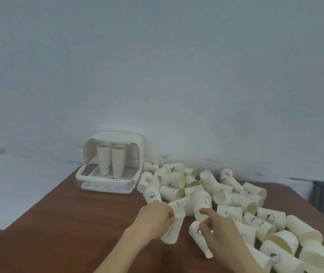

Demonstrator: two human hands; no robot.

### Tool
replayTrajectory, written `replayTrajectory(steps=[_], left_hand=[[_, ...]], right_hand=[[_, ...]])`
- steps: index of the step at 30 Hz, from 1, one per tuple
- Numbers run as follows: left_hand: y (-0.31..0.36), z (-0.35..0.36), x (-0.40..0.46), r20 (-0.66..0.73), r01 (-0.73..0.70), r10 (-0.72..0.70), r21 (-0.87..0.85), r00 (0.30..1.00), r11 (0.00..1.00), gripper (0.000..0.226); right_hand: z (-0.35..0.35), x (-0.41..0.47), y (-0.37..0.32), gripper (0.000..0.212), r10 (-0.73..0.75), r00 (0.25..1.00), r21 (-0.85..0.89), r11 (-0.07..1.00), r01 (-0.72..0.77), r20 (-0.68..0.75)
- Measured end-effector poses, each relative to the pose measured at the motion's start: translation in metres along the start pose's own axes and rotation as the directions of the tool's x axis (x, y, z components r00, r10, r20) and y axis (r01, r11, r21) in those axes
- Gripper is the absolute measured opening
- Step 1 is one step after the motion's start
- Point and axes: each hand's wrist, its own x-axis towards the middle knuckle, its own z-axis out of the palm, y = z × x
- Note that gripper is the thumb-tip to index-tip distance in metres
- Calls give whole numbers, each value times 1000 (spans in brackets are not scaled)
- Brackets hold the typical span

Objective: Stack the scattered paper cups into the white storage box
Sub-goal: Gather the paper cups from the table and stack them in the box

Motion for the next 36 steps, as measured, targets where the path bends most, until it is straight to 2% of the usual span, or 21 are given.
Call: replayTrajectory(steps=[14, 25, 36], left_hand=[[37, -2, 6, -119, -101, 98, -23, 988, 995, 20], [84, 22, 20, -146, -171, 150, -148, 978, 974, 21], [139, 36, 55, -186, -222, 187, -189, 965, 957, 27]], right_hand=[[-44, -25, 38, 38, 149, 985, -27, 988, -151, -86], [-63, -31, 88, 34, 304, 945, -1, 952, -306, -120], [-88, 61, 186, 37, 422, 881, -55, 895, -443, -215]])
